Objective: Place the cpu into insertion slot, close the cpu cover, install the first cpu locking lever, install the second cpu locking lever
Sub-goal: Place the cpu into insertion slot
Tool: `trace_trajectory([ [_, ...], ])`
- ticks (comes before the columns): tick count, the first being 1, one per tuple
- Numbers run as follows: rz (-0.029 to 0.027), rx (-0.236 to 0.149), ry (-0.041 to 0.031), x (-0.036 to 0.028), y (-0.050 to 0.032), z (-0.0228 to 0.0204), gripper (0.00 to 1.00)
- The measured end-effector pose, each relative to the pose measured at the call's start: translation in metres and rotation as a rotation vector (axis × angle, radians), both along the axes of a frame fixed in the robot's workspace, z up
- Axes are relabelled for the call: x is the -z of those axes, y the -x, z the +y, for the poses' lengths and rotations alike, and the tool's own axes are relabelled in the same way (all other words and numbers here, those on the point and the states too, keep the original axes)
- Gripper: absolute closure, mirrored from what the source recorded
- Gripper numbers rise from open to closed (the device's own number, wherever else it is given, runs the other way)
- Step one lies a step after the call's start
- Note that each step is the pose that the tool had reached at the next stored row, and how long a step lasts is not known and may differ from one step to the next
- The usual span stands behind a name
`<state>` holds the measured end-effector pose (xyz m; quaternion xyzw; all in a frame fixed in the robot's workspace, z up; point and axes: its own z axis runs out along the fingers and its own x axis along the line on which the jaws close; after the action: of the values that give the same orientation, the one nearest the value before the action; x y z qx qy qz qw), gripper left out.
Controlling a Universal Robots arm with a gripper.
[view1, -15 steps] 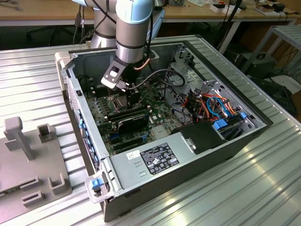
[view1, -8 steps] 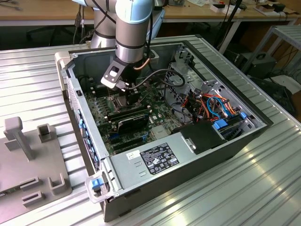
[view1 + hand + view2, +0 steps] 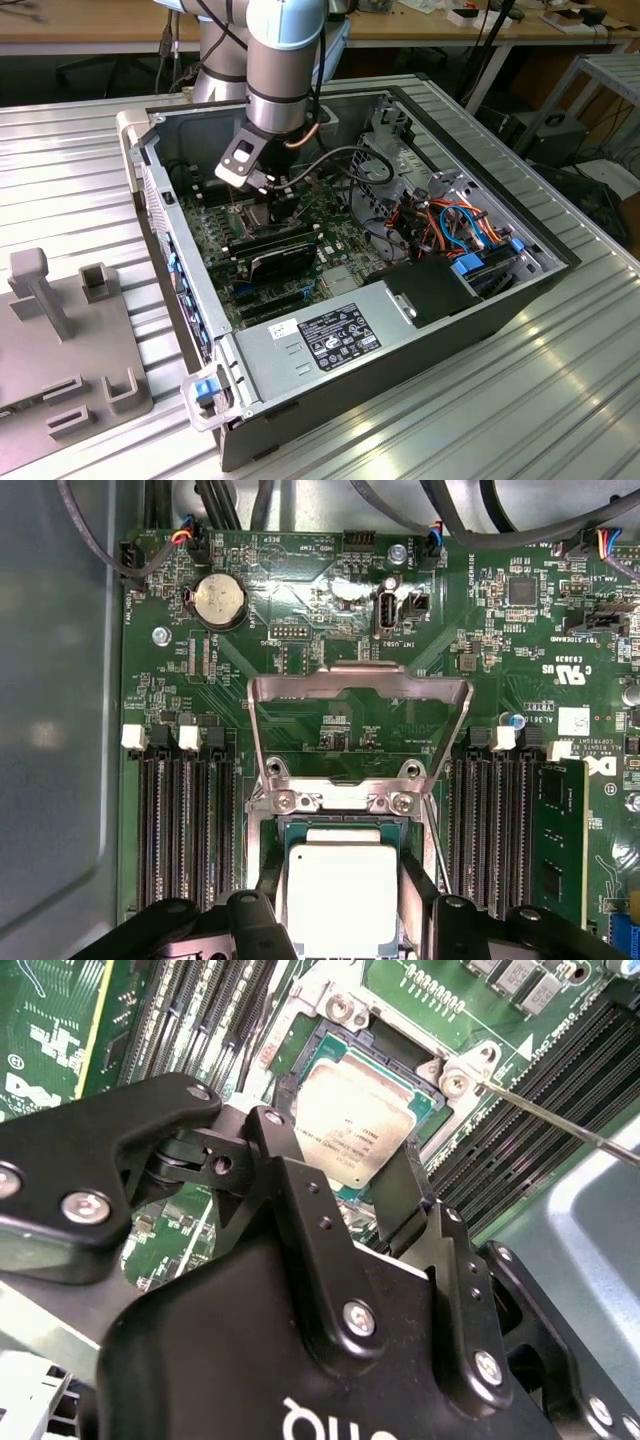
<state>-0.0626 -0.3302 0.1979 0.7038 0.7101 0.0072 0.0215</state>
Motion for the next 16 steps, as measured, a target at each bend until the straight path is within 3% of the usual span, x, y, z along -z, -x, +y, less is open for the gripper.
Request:
trace_trajectory([
  [9,-0.0003,0.0,-0.0003,0.0001,-0.0006,0.0,0.45],
  [11,-0.0007,0.0,-0.0009,0.0004,-0.001,0.0002,0.44],
  [12,-0.0004,0.001,-0.0006,0.0003,-0.001,0.0001,0.38],
  [16,0.0001,0.001,0.0001,-0.0002,-0.0017,0.0,0.38],
])
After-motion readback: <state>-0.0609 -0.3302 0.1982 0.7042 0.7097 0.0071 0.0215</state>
